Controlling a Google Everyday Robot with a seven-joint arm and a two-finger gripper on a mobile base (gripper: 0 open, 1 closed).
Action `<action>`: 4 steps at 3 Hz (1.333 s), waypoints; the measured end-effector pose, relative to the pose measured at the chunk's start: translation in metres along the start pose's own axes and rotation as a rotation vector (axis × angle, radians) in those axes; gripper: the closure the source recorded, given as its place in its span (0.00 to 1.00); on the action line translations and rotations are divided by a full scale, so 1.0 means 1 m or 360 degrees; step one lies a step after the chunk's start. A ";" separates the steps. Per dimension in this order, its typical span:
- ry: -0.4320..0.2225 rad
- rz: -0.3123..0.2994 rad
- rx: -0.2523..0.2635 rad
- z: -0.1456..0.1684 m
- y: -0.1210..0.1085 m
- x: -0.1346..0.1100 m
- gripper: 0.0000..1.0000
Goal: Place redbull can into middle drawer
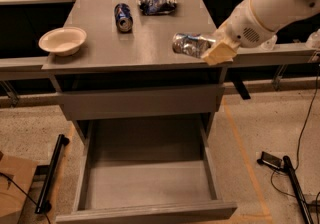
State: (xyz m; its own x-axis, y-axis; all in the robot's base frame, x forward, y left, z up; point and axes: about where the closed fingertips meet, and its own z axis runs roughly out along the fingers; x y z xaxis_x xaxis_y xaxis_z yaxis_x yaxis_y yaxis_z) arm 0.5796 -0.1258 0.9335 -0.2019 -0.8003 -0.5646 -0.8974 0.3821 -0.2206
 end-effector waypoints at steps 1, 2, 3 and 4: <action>0.0035 0.0019 -0.0103 0.045 0.044 0.024 1.00; 0.0017 0.0041 -0.0186 0.128 0.078 0.052 1.00; -0.0001 0.0226 -0.0367 0.217 0.115 0.074 1.00; 0.0002 0.0252 -0.0389 0.228 0.118 0.081 1.00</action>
Offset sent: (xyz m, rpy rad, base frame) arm -0.0253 0.0824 -0.2701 0.0666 0.1545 0.0504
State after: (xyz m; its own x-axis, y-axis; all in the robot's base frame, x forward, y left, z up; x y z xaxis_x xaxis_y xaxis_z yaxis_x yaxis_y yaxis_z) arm 0.5470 -0.0401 0.6801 -0.3472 -0.7402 -0.5759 -0.9227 0.3795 0.0686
